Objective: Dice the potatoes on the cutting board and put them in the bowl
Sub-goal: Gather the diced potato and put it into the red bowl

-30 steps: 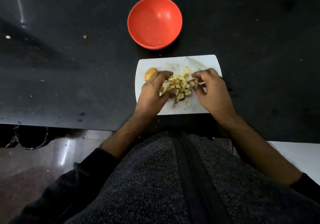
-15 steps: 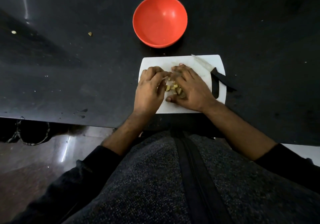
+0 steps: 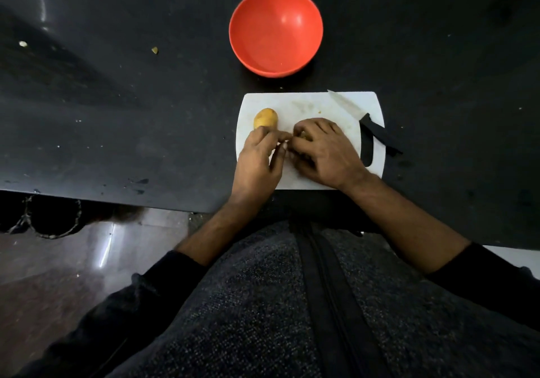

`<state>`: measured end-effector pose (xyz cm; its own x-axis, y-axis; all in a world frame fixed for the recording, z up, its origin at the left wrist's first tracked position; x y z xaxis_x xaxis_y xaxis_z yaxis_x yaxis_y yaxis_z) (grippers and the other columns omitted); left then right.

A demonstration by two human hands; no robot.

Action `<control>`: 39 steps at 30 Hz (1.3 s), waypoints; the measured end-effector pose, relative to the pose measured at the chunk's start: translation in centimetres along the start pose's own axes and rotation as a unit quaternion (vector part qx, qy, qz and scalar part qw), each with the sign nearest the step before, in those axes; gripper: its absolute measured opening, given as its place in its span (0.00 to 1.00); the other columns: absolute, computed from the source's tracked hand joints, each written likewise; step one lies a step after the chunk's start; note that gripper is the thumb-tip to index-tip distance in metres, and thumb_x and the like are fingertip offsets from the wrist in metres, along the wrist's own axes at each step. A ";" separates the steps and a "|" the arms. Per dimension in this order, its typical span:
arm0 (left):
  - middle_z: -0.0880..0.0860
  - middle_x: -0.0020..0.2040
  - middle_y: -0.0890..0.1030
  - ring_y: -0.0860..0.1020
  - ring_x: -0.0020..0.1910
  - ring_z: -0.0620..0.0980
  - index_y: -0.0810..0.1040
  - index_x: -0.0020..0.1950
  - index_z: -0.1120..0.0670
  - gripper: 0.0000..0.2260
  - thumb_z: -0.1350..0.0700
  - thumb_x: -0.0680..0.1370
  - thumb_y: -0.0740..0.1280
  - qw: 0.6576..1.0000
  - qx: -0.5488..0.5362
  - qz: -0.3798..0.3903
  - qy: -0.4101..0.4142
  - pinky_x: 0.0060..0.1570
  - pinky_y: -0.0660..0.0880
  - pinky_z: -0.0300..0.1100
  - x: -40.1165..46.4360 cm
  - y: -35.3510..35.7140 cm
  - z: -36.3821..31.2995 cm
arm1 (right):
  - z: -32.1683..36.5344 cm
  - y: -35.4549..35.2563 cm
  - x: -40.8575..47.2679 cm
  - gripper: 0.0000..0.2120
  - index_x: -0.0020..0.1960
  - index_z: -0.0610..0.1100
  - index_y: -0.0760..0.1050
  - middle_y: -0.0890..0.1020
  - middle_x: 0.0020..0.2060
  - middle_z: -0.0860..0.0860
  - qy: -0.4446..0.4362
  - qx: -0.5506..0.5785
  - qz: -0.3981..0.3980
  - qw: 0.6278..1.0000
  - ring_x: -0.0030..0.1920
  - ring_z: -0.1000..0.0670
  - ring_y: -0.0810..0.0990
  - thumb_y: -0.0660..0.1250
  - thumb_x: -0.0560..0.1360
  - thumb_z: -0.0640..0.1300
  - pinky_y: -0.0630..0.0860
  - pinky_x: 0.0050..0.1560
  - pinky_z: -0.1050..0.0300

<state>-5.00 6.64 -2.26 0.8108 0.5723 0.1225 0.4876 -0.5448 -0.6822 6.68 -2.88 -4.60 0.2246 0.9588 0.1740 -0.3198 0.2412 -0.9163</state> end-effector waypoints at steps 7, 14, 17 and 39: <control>0.58 0.59 0.78 0.76 0.58 0.56 0.78 0.63 0.60 0.12 0.61 0.81 0.64 0.998 0.035 0.048 0.010 0.56 0.75 0.47 -0.3 1.7 0.2 | -0.7 0.5 -1.5 0.23 0.68 0.49 0.74 0.71 0.70 0.46 -0.040 -0.024 0.073 0.996 0.72 0.42 0.65 0.61 0.79 0.62 0.64 0.71 0.45; 0.59 0.62 0.75 0.77 0.58 0.57 0.75 0.66 0.61 0.16 0.66 0.77 0.65 0.996 0.034 0.083 -0.024 0.57 0.75 0.46 -0.2 2.2 0.0 | -0.5 0.2 -0.3 0.13 0.58 0.44 0.77 0.76 0.51 0.45 -0.011 -0.065 0.000 0.998 0.47 0.43 0.72 0.61 0.81 0.50 0.71 0.46 0.46; 0.59 0.61 0.75 0.78 0.57 0.58 0.76 0.65 0.60 0.15 0.66 0.78 0.65 0.995 0.028 0.084 -0.035 0.56 0.77 0.52 0.0 2.4 0.2 | -0.5 0.2 -0.3 0.12 0.53 0.40 0.77 0.75 0.46 0.43 0.002 -0.059 -0.032 0.998 0.40 0.44 0.73 0.60 0.83 0.48 0.73 0.38 0.46; 0.51 0.51 0.83 0.82 0.47 0.46 0.80 0.61 0.57 0.16 0.66 0.75 0.68 0.975 -0.186 0.011 -0.122 0.50 0.80 0.43 4.2 2.9 -2.5 | -2.2 -1.6 1.1 0.06 0.41 0.46 0.75 0.73 0.34 0.53 0.485 0.757 -0.139 0.414 0.27 0.59 0.65 0.66 0.77 0.44 0.60 0.21 0.67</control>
<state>0.65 5.98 -1.96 0.7429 0.6625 -0.0957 0.5919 -0.7170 -0.3683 9.45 -2.55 -3.70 0.4763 0.5276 -0.7034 -0.2024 0.8443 0.4962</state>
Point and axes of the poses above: each hand's wrist, its own x-axis towards the middle knuckle, its own y-axis out of the palm, z = x × y, the point moved 5 cm from there along x, towards the middle knuckle
